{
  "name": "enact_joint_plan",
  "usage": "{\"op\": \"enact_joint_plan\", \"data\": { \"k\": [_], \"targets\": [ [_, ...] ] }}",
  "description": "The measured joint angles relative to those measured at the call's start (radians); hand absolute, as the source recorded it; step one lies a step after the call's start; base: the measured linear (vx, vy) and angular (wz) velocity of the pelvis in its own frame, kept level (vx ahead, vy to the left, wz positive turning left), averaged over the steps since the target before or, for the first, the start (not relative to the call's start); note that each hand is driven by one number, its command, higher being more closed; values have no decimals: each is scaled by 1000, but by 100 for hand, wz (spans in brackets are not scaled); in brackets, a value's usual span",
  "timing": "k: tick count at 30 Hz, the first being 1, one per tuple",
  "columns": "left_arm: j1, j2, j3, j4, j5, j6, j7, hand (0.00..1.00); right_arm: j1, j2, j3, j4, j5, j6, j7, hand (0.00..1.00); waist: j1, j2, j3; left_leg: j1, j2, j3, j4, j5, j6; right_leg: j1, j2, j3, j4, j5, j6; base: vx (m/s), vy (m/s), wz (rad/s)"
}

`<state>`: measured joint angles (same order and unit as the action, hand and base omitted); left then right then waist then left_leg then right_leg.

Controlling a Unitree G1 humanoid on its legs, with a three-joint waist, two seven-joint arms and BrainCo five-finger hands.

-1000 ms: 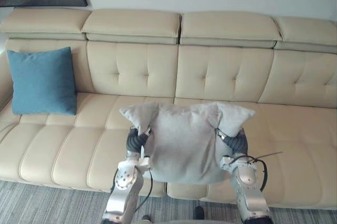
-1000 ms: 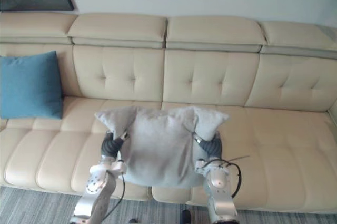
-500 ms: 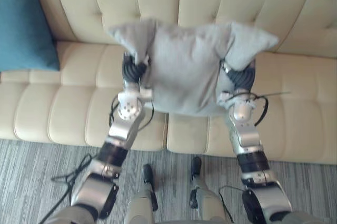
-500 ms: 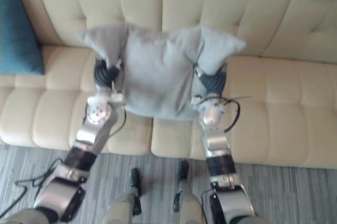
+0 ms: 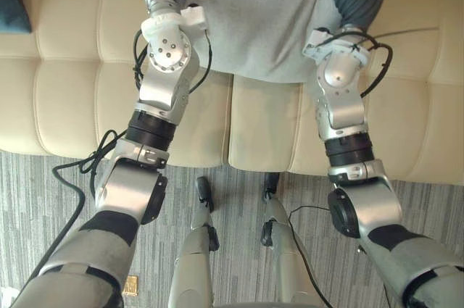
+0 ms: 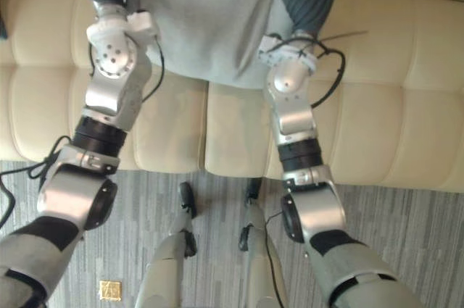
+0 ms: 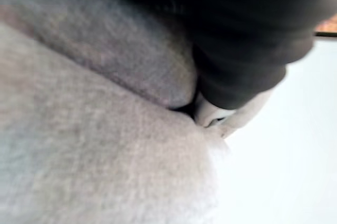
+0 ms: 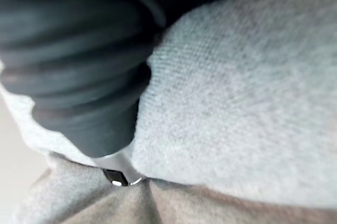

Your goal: Pick up cushions and gather them together orderly.

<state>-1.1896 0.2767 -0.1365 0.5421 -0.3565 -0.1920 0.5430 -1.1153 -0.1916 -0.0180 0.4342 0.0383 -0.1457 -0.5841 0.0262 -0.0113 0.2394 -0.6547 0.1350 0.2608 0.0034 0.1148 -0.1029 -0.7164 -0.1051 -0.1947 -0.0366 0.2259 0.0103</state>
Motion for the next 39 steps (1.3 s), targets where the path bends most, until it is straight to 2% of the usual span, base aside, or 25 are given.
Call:
{"op": "enact_joint_plan", "data": {
  "k": [7, 11, 16, 18, 21, 25, 27, 29, 30, 32, 34, 35, 39],
  "targets": [
    [-20, -15, 33, 59, -24, 1, -42, 0, -86, -70, -18, 96, 23, 31, 25, 0, 12, 2, 1, -10, 7, 5, 0, 0, 0, -1, 3, -23, 0, -1, 0, -1, 4, 5],
    [-35, -5, 69, 61, -78, 2, -69, 0, -100, -130, -51, 106, 153, 34, 76, 0, 14, 8, 5, -9, 14, 6, 10, 0, 0, 0, 5, -44, 24, -3, 0, -2, 1, 1],
    [0, 99, 124, 79, -121, 8, -135, 0, -63, -260, -60, 110, 284, 34, 163, 0, 12, 10, 6, 50, 15, 36, 16, 0, 0, 17, -6, -47, 122, -56, -11, 20, -1, 1],
    [76, 171, 165, 79, -147, 10, -185, 0, 35, -331, -75, 110, 329, 34, 216, 0, 12, 10, 6, 107, 13, 41, 15, 0, 0, 66, -11, -46, 142, -77, -13, 93, -20, 0],
    [199, 250, 216, 80, -155, 14, -235, 0, 201, -382, -125, 110, 358, 35, 268, 0, 10, 10, 6, 183, 12, 62, 15, 0, 0, 130, -13, -42, 158, -86, -16, 112, -10, -5],
    [408, 264, 271, 18, -154, 16, -275, 0, 441, -386, -158, 44, 377, 34, 324, 0, 7, 10, 6, 254, 7, 86, 15, -2, 1, 192, -15, -23, 158, -88, -14, 75, -6, -12],
    [590, 234, 277, -71, -143, 17, -295, 0, 608, -341, -164, -36, 374, 33, 373, 0, 4, 10, 6, 295, 6, 89, 15, -9, 7, 227, -15, -10, 156, -94, -5, 39, -25, -17],
    [746, 163, 274, -139, -116, 17, -313, 0, 752, -272, -164, -78, 359, 33, 416, 0, 5, 9, 5, 347, 7, 98, 19, -45, 10, 275, -13, -3, 155, -128, 3, 29, -23, -15],
    [833, 106, 266, -172, -98, 17, -330, 0, 836, -224, -164, -100, 354, 34, 440, 0, 5, 9, 3, 377, 8, 108, 25, -85, 9, 305, -12, 2, 154, -165, 8, 5, -18, -13],
    [951, 15, 235, -177, -62, 22, -353, 0, 948, -137, -163, -106, 352, 32, 474, 0, 5, 7, -1, 393, 13, 115, 55, -116, 11, 332, -11, 7, 152, -182, 11, -51, -38, -13],
    [1053, -70, 206, -149, -27, 35, -381, 0, 1044, -44, -159, -87, 340, 33, 503, 0, 5, 7, -9, 424, 17, 123, 60, -129, 12, 366, -4, 13, 141, -183, 12, -49, -32, -16],
    [1116, -123, 193, -100, 7, 46, -403, 0, 1104, 10, -142, -44, 295, 36, 523, 0, 7, 4, -32, 447, 21, 137, 60, -133, 7, 386, 1, 17, 132, -182, 13, -6, -23, -17],
    [1218, -200, 190, 118, 96, 78, -453, 0, 1206, 122, -135, 147, 189, 48, 557, 0, 7, 3, -122, 513, 32, 145, 65, -148, -9, 463, 19, 21, 97, -187, 23, 29, -14, -13]
  ]
}}
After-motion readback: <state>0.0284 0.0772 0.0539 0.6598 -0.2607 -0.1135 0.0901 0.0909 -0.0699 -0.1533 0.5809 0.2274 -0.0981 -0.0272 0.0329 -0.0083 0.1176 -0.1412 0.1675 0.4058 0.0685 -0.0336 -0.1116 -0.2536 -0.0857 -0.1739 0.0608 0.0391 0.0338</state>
